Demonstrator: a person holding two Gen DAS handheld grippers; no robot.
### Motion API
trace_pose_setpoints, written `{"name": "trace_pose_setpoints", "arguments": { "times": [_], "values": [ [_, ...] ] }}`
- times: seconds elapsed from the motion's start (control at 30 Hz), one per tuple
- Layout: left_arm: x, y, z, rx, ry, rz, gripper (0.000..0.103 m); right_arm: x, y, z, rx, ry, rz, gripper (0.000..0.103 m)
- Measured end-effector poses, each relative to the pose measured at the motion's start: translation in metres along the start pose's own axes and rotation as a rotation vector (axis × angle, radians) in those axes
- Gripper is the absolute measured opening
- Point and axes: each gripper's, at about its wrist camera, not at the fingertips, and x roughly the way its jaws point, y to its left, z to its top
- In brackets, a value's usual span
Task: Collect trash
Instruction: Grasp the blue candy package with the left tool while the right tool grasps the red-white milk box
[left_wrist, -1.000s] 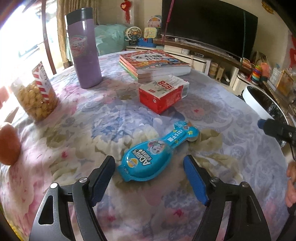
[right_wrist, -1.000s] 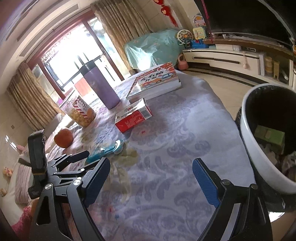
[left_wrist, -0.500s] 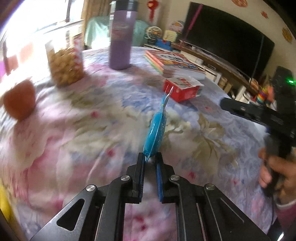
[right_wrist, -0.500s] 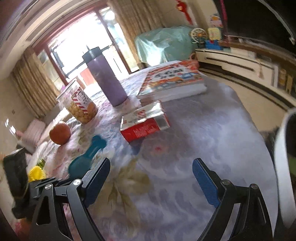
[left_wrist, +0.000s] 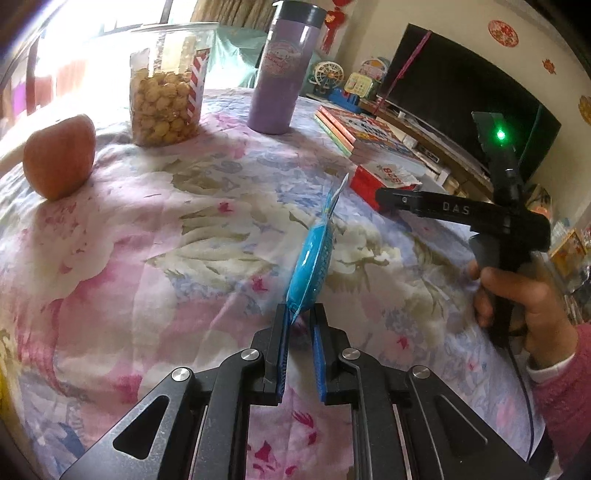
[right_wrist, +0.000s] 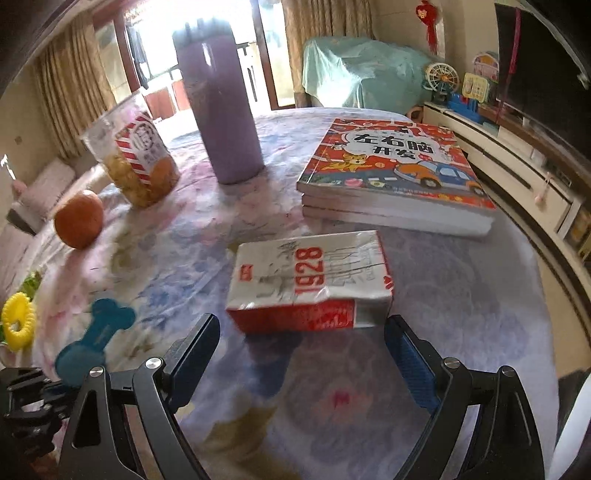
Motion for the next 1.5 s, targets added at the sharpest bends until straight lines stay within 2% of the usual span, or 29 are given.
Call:
{"name": "trace_pose_setpoints", "arguments": {
  "times": [0.1,0.17,0.27,0.33,0.37,0.4,0.43,0.5,0.57,0.6,0.63,0.67,0.73,0.8,0.83,0.93,0.97,1.0,1.07,1.13,1.27,1.33,1.43,1.5],
  "values": [
    [0.003,0.002,0.002,-0.011,-0.001,-0.004,0.013,0.006,-0.003,0.006,0.008,0.008,0.007,0.092],
    [0.004,-0.002,0.003,0.004,-0.003,0.0,0.018,0.006,-0.004,0.007,0.015,0.006,0.019,0.092],
    [0.003,-0.008,0.003,0.029,-0.015,0.018,0.03,0.005,-0.002,0.007,0.005,-0.004,0.017,0.091],
    [0.001,-0.007,0.004,0.027,-0.03,0.034,0.045,0.0,-0.001,0.004,0.004,-0.015,0.025,0.091],
    [-0.001,-0.007,0.004,0.022,-0.038,0.037,0.047,-0.003,0.0,0.002,0.006,-0.016,0.03,0.09],
    [-0.003,-0.005,0.004,0.014,-0.049,0.036,0.049,-0.006,0.0,-0.002,0.009,-0.017,0.038,0.077],
    [-0.004,-0.004,0.004,0.006,-0.053,0.037,0.054,-0.009,0.0,-0.006,0.015,-0.006,0.05,0.057],
    [-0.004,0.0,0.004,-0.017,-0.051,0.052,0.06,-0.015,0.001,-0.017,0.027,0.01,0.07,0.055],
    [-0.005,0.002,0.005,-0.029,-0.056,0.064,0.061,-0.025,0.003,-0.032,0.017,0.02,0.076,0.055],
    [-0.005,0.002,0.005,-0.031,-0.057,0.073,0.064,-0.03,0.003,-0.036,0.018,0.017,0.086,0.055],
    [-0.004,0.001,0.006,-0.029,-0.06,0.087,0.065,-0.037,0.003,-0.041,0.032,0.009,0.102,0.059],
    [-0.004,0.0,0.009,-0.017,-0.066,0.102,0.065,-0.041,0.001,-0.043,0.053,-0.001,0.109,0.059],
    [-0.002,-0.005,0.013,0.012,-0.073,0.126,0.065,-0.048,-0.003,-0.043,0.103,-0.023,0.095,0.065],
    [0.001,-0.009,0.019,0.06,-0.086,0.15,0.067,-0.048,-0.005,-0.04,0.161,-0.037,0.077,0.077],
    [0.004,-0.011,0.022,0.086,-0.085,0.151,0.068,-0.045,-0.005,-0.037,0.195,-0.039,0.077,0.079],
    [0.017,-0.012,0.028,0.142,-0.056,0.138,0.065,-0.032,0.0,-0.023,0.274,-0.044,0.075,0.079],
    [0.022,-0.011,0.029,0.146,-0.035,0.129,0.06,-0.029,0.001,-0.02,0.299,-0.05,0.069,0.079],
    [0.026,-0.008,0.031,0.143,-0.02,0.115,0.047,-0.026,0.001,-0.016,0.327,-0.055,0.057,0.079],
    [0.029,-0.005,0.031,0.135,-0.007,0.097,0.046,-0.018,-0.001,-0.008,0.399,-0.061,0.03,0.08],
    [0.027,-0.004,0.033,0.134,-0.017,0.092,0.046,-0.009,-0.003,-0.001,0.447,-0.059,-0.012,0.086],
    [0.026,-0.005,0.032,0.139,-0.026,0.098,0.045,0.009,-0.006,0.008,0.479,-0.043,-0.054,0.087],
    [0.023,-0.006,0.029,0.142,-0.028,0.105,0.045,0.01,-0.005,0.009,0.434,-0.044,-0.071,0.079],
    [0.016,-0.007,0.023,0.137,-0.032,0.108,0.045,0.002,-0.011,0.002,0.406,-0.041,-0.006,0.061],
    [0.012,-0.008,0.02,0.128,-0.028,0.106,0.045,-0.011,-0.011,-0.004,0.371,-0.034,0.036,0.052]
  ]
}}
